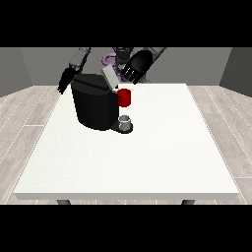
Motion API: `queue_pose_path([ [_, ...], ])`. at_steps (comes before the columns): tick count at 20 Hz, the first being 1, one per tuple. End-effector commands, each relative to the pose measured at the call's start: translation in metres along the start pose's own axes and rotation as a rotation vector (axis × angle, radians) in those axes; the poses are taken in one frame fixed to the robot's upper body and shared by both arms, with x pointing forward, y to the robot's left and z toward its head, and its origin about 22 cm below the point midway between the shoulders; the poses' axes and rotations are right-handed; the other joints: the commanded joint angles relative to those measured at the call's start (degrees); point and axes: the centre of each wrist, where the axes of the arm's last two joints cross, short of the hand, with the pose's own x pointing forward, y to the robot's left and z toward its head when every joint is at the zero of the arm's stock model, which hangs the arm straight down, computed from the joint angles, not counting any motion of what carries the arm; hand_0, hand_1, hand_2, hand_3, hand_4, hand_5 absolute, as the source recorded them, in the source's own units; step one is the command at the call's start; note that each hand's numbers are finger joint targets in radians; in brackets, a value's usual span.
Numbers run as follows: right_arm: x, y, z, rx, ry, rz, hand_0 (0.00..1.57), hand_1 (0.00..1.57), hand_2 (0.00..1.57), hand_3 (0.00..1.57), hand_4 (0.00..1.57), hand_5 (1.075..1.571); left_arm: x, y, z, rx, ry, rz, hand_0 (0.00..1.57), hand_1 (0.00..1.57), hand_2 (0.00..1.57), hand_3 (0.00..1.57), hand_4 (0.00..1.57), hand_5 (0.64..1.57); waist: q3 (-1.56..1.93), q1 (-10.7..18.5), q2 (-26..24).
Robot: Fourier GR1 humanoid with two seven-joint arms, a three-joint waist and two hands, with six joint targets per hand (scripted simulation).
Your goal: Insert the coffee pod into the coffee machine and close the lid
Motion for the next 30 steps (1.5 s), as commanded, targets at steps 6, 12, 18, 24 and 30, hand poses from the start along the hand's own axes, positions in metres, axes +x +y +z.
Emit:
queue_pose_path([
  [6,0.024,-0.004,-0.015,0.012,-0.005,0.004,0.00,0.00,0.00,0.00,0.19,1.571,-0.004,0.017,0.001,-0.012,0.010,-0.008,1.17,1.17,1.24,1.22,0.46,1.571,-0.02,-1.60,1.95],
  [12,0.018,0.003,-0.013,-0.021,-0.019,-0.005,0.00,0.00,0.00,0.00,0.04,1.571,0.004,-0.010,-0.009,-0.025,-0.006,-0.019,1.25,1.25,1.29,1.22,0.43,1.571,0.00,-0.02,2.17],
  [18,0.021,-0.006,-0.011,0.003,-0.032,-0.001,0.00,0.00,0.00,0.00,0.00,1.571,-0.013,-0.017,-0.006,-0.014,-0.006,-0.015,1.19,1.19,1.25,1.20,0.42,1.571,-0.02,-1.44,3.12],
  [24,0.017,-0.001,-0.013,-0.018,-0.038,-0.022,0.00,0.00,0.00,0.00,0.00,1.571,0.001,0.015,-0.004,0.014,-0.009,-0.021,1.22,1.22,1.26,1.20,0.42,1.571,0.00,-1.29,3.51],
  [30,0.018,0.006,-0.017,-0.026,-0.049,0.011,0.00,0.00,0.00,0.00,0.00,1.571,0.021,0.025,-0.007,0.033,-0.062,-0.042,1.21,1.21,1.24,1.20,0.35,1.571,0.00,-0.52,4.89],
])
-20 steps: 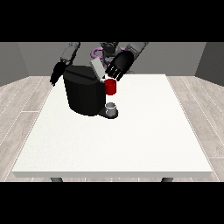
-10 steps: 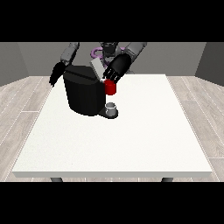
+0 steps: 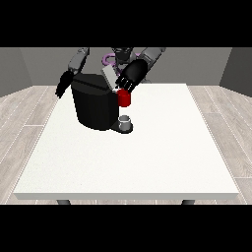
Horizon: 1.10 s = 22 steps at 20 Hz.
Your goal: Insert the coffee pod into the coffee machine and close the lid
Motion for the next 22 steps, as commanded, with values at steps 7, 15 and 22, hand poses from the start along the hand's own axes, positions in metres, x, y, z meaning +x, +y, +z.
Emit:
queue_pose_path([
  [7,0.012,-0.005,-0.003,0.010,-0.028,-0.010,0.00,0.00,0.00,0.00,0.00,1.571,-0.015,0.015,0.010,0.102,0.010,-0.071,1.27,1.27,1.27,1.18,0.17,1.571,0.00,-2.11,1.86],
  [15,0.027,-0.013,-0.018,-0.013,-0.046,-0.008,0.00,0.00,0.00,0.00,0.00,1.571,-0.003,0.016,0.006,0.082,0.002,-0.204,1.16,1.16,1.18,1.05,0.00,1.571,0.01,-0.47,3.14],
  [22,0.014,0.017,-0.001,-0.008,-0.032,-0.020,0.00,0.00,0.00,0.00,0.08,1.571,-0.004,-0.005,-0.002,0.109,-0.023,-0.121,1.11,1.11,1.12,0.97,0.00,1.571,-0.01,-1.32,2.71],
])
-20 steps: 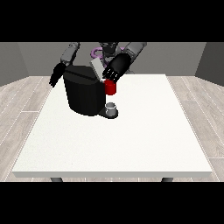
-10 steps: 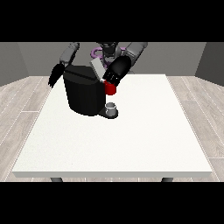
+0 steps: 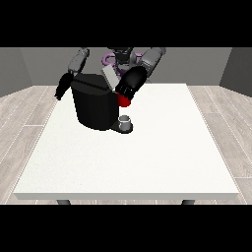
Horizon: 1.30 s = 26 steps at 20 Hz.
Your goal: Insert the coffee pod into the coffee machine and close the lid
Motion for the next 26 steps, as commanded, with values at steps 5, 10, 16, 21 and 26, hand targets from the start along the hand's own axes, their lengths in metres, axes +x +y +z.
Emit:
queue_pose_path([
  [5,-0.002,0.006,0.002,0.010,0.004,0.033,0.00,0.00,0.00,0.00,0.00,1.571,0.011,-0.012,-0.007,0.061,-0.039,0.025,1.23,1.23,1.20,0.95,0.00,1.571,-0.09,-0.80,0.34],
  [10,0.005,-0.016,-0.006,0.041,-0.004,0.041,0.00,0.00,0.00,0.00,0.22,1.571,-0.004,-0.008,0.000,0.084,-0.024,-0.003,1.23,1.23,1.21,0.97,0.00,1.571,-0.09,-2.34,1.43],
  [16,0.015,-0.007,-0.014,0.009,-0.016,0.054,0.00,0.00,0.00,0.00,0.09,1.571,0.005,-0.007,-0.002,0.108,-0.068,-0.094,1.04,1.04,1.05,0.74,0.00,1.571,-0.10,-0.70,2.09],
  [21,0.027,0.004,-0.013,0.025,-0.056,0.061,0.00,0.00,0.00,0.00,0.15,1.571,-0.007,0.038,0.010,0.166,-0.059,-0.156,0.51,0.51,0.78,0.60,0.00,1.571,-0.10,-2.32,3.44],
  [26,0.015,0.015,-0.005,0.000,-0.054,0.032,0.00,0.00,0.00,0.00,0.17,1.571,-0.009,0.019,0.007,0.173,-0.052,-0.156,0.00,0.00,0.59,0.46,0.00,1.571,-0.09,-1.30,4.43],
])
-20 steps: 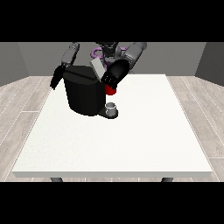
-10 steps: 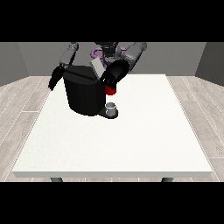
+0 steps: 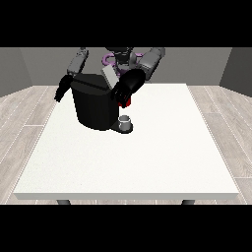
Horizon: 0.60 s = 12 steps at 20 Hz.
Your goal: Insert the coffee pod into the coffee machine and close the lid
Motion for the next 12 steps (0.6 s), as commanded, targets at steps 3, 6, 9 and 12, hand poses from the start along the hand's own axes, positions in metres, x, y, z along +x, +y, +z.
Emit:
queue_pose_path([
  [3,-0.002,-0.005,0.005,0.040,0.023,-0.007,0.00,0.00,0.00,0.00,0.13,1.571,-0.020,0.005,0.009,0.021,0.054,-0.004,0.00,0.00,0.53,0.44,0.00,1.571,-0.20,-1.07,-1.24],
  [6,-0.005,0.008,0.004,0.005,0.066,-0.028,0.00,0.00,0.00,0.00,0.00,1.571,-0.002,-0.029,0.001,-0.044,0.026,0.007,0.00,0.00,0.43,0.33,0.00,1.571,-0.19,2.37,-3.15],
  [9,-0.017,-0.001,0.013,0.021,0.088,-0.012,0.00,0.00,0.00,0.00,0.00,1.571,-0.016,-0.040,0.009,-0.075,0.060,0.038,0.00,0.00,0.30,0.20,0.00,1.571,-0.20,2.65,-5.26],
  [12,-0.064,-0.012,0.047,0.014,0.191,-0.010,0.00,0.00,0.00,0.00,0.00,1.571,-0.009,-0.086,0.014,-0.174,0.091,0.097,0.00,0.00,0.00,0.06,0.00,1.571,-0.17,4.76,-12.15],
])
